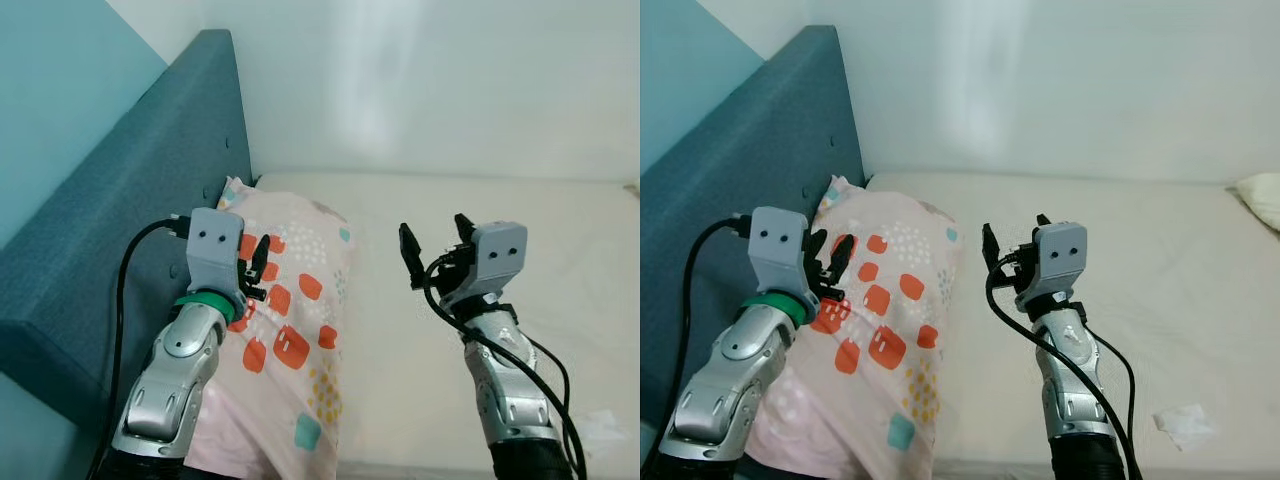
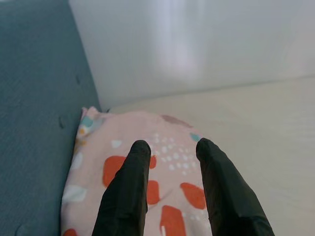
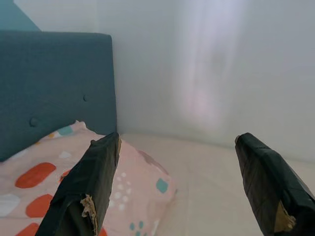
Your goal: Clean up the room
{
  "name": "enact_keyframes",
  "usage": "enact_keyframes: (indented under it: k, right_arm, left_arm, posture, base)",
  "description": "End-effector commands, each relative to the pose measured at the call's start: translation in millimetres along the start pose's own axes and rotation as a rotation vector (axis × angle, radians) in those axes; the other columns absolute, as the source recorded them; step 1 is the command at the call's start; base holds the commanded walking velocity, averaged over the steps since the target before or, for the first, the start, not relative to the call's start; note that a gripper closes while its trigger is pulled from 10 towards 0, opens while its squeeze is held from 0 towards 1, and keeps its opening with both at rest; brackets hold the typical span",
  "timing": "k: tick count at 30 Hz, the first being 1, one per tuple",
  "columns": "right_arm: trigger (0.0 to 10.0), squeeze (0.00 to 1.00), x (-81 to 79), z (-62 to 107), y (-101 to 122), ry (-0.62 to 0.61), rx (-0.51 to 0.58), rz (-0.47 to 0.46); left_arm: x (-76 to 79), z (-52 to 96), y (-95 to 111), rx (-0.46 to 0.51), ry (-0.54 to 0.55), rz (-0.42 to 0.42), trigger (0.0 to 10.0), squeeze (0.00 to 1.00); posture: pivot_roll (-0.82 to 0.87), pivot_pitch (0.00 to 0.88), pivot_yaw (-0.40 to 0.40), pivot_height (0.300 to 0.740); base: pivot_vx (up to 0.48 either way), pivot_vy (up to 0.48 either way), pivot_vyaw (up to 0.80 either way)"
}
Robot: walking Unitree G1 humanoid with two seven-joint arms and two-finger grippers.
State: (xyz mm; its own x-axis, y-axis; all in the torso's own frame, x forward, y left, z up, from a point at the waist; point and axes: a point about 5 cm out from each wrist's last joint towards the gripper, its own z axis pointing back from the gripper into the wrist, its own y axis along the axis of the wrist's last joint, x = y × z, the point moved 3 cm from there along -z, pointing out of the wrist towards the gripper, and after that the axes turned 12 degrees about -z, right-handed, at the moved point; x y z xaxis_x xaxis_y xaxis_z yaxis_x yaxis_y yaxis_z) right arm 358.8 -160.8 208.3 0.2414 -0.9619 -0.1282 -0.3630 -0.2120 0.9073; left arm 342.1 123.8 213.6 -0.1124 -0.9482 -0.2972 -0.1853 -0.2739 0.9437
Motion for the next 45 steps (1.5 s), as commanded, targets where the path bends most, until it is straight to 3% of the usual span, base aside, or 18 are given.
enact_keyframes:
  k: [1,11,45]
  right_arm:
    - [10.0,0.00,2.4,4.2,-7.4,-0.016,-0.019,-0.019]
    - [10.0,0.00,2.7,5.3,-10.3,-0.030,-0.021,-0.033]
    - [10.0,0.00,14.7,12.0,-12.8,-0.075,-0.036,-0.044]
  left_arm:
    - [6.6,1.7,-6.3,-0.011,-0.039,0.009,10.0,0.00]
    - [12.9,-2.1,-8.1,-0.002,-0.084,0.039,10.0,0.00]
    - [16.9,-3.2,-11.8,0.001,-0.120,0.048,10.0,0.00]
  posture:
    - [-0.11,0.042,0.070,0.740]
    - [-0.12,0.045,0.079,0.740]
    - [-0.13,0.056,0.086,0.740]
  base:
    - [0.000,0.000,0.00]
    - [0.000,-0.112,0.00]
    - [0.000,-0.428,0.00]
